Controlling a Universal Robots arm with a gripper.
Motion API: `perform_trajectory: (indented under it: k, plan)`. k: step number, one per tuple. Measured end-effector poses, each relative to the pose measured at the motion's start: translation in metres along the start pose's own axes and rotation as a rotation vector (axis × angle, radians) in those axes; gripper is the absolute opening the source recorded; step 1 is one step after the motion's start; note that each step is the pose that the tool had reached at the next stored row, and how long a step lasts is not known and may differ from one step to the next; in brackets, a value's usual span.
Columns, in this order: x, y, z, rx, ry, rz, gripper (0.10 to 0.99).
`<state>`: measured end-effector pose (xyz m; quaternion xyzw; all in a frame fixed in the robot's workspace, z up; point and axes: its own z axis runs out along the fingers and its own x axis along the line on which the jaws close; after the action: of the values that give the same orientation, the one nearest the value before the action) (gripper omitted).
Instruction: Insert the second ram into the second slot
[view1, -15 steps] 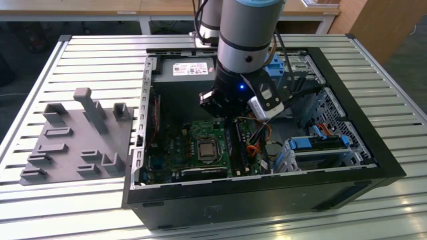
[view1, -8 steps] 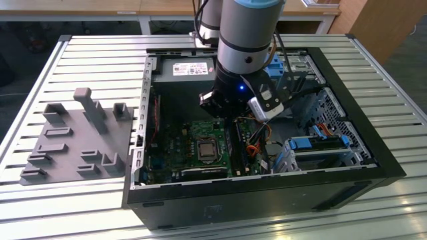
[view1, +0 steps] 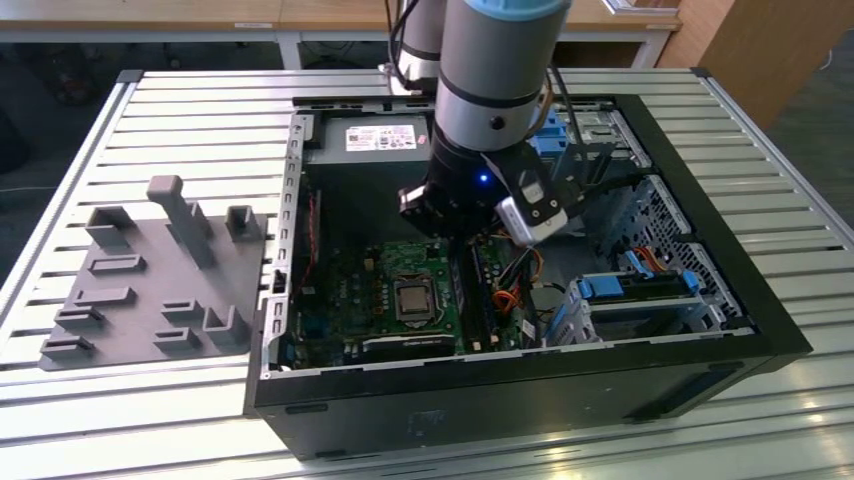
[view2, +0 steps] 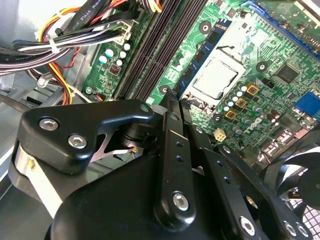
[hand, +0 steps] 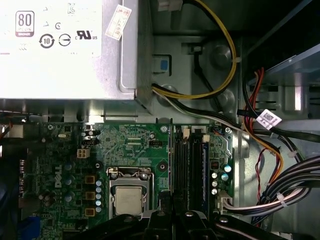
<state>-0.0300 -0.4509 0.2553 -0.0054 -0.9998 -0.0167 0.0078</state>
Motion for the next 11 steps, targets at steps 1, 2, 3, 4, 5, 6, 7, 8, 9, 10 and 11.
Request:
perform_trajectory:
  k: [1, 2, 3, 4, 5, 6, 7, 8, 9, 10, 11]
  plan:
    - [0.0, -0.0006, 0.0001, 0.0, 0.0007, 0.0, 0.133]
    - [0.0, -0.0012, 0.0003, 0.0, 0.001, 0.0, 0.133]
    - [0.0, -0.0022, 0.0004, 0.0, 0.0012, 0.0, 0.133]
    - [-0.0003, -0.0028, 0.001, 0.0, 0.0012, 0.001, 0.133]
    - [-0.0009, -0.0033, 0.0019, 0.0, 0.0012, 0.002, 0.133]
    - [-0.0017, -0.0037, 0.0028, 0.0, 0.0012, 0.003, 0.133]
    - [-0.0027, -0.0042, 0.0035, 0.0, 0.0012, 0.004, 0.133]
    - [-0.0037, -0.0046, 0.0041, 0.0, 0.0011, 0.004, 0.133]
    - [-0.0039, -0.0056, 0.0047, 0.0, 0.0012, 0.004, 0.133]
    - [-0.0039, -0.0065, 0.0051, 0.0, 0.0011, 0.004, 0.133]
    - [-0.0039, -0.0065, 0.0059, 0.0, 0.001, 0.005, 0.133]
